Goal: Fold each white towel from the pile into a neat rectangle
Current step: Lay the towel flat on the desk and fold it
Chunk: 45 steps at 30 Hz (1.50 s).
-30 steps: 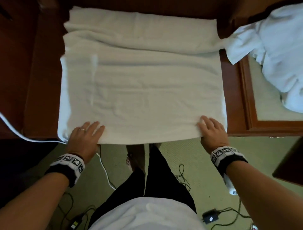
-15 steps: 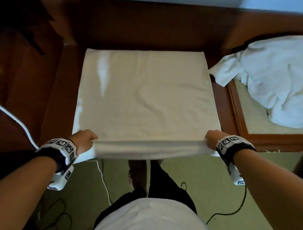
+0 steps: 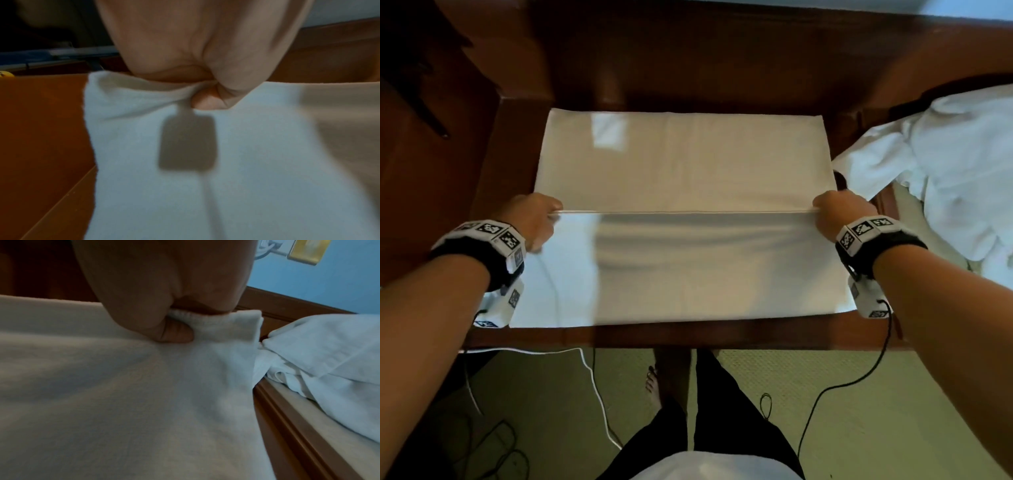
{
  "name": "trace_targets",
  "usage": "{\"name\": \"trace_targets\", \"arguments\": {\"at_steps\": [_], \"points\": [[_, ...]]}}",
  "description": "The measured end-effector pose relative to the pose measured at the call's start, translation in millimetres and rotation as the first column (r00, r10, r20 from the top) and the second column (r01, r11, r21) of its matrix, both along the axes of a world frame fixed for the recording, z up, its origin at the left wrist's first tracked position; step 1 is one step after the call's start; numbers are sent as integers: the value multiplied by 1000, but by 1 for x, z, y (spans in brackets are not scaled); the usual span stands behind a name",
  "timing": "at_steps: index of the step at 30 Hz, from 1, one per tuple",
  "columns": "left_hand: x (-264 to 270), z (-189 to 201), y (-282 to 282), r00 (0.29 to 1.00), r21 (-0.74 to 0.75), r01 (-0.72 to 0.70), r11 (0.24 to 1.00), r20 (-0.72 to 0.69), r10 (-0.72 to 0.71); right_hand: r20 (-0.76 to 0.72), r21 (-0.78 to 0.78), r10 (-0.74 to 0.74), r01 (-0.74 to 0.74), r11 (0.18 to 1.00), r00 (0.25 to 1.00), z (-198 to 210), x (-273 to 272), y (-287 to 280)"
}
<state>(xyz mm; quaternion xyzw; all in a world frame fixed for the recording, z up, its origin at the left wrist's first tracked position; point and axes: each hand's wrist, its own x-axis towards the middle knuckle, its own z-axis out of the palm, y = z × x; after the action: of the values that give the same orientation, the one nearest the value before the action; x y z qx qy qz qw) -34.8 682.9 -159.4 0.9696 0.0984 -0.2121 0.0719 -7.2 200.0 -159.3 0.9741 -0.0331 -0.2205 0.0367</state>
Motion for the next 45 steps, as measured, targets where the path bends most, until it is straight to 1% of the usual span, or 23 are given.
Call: {"name": "trace_targets", "arguments": {"at_steps": [2, 4, 6, 7, 9, 11, 12, 13, 16, 18, 21, 25, 27, 28, 30, 32, 34, 35, 37, 39, 41, 43, 45], "points": [[16, -9, 2, 1000, 5, -29, 1000, 0, 29, -13, -9, -5, 5, 1000, 1000, -9, 18, 2], [28, -18, 4, 996, -60, -90, 994, 4, 91, -30, 1, -19, 19, 1000, 999, -20, 29, 3], [32, -28, 2, 991, -93, -113, 989, 62, 119, 12, -4, -12, 12, 1000, 1000, -32, 32, -1], [29, -31, -1, 990, -43, -82, 996, 110, 86, 89, 0, 8, -8, 1000, 996, -40, 31, -4], [19, -46, -4, 974, 86, -3, 996, 226, -16, 298, 48, 15, -31, 998, 955, -54, 19, -8], [-4, -65, -11, 964, 92, 60, 994, 252, -81, 419, 148, -22, -45, 988, 908, -69, -2, -4], [-19, -76, -17, 964, 69, 91, 993, 244, -106, 417, 190, -30, -55, 980, 908, -79, -16, 0], [-36, -86, -23, 971, 56, 117, 992, 204, -126, 373, 215, -24, -61, 975, 927, -88, -32, 6], [-93, -116, -31, 990, 35, 132, 991, 42, -134, 125, 206, 51, -76, 976, 991, -116, -87, 19], [-128, -126, -26, 995, 34, 105, 994, -1, -105, 82, 185, 98, -112, 976, 992, -128, -120, 18], [-167, -127, -26, 995, 47, 99, 994, -14, -98, 72, 175, 116, -127, 976, 991, -129, -147, 14], [-170, -119, -37, 998, -8, 56, 998, 21, -56, 106, 202, 49, -69, 977, 993, -123, -147, 30], [-158, -117, -54, 990, -31, 123, 992, 67, -121, 159, 243, 47, -86, 966, 986, -120, -142, 60], [-151, -118, -63, 980, -32, 185, 982, 84, -182, 189, 262, 80, -129, 956, 979, -119, -141, 80], [-141, -124, -81, 955, -21, 288, 958, 82, -285, 209, 281, 209, -264, 923, 955, -121, -144, 120], [-138, -132, -89, 951, -1, 302, 953, 62, -302, 172, 275, 364, -400, 874, 915, -127, -153, 144], [-140, -139, -89, 956, 21, 284, 959, 67, -285, 140, 242, 436, -458, 855, 889, -133, -153, 135], [-141, -141, -88, 958, 26, 277, 961, 73, -278, 139, 222, 429, -450, 865, 893, -134, -148, 121], [-142, -141, -87, 959, 24, 268, 963, 83, -269, 128, 175, 349, -368, 913, 928, -135, -134, 77], [-141, -141, -88, 960, 24, 263, 964, 91, -264, 87, 143, 174, -185, 972, 981, -133, -117, 24], [-140, -141, -90, 959, 31, 265, 964, 91, -267, 51, 127, -20, 13, 992, 999, -126, -102, -16], [-138, -138, -92, 961, 29, 260, 965, 88, -262, 47, 103, -127, 122, 987, 991, -120, -91, -27], [-134, -133, -94, 958, 27, 273, 962, 89, -274, 103, 111, -118, 106, 988, 988, -114, -88, -10]]}}
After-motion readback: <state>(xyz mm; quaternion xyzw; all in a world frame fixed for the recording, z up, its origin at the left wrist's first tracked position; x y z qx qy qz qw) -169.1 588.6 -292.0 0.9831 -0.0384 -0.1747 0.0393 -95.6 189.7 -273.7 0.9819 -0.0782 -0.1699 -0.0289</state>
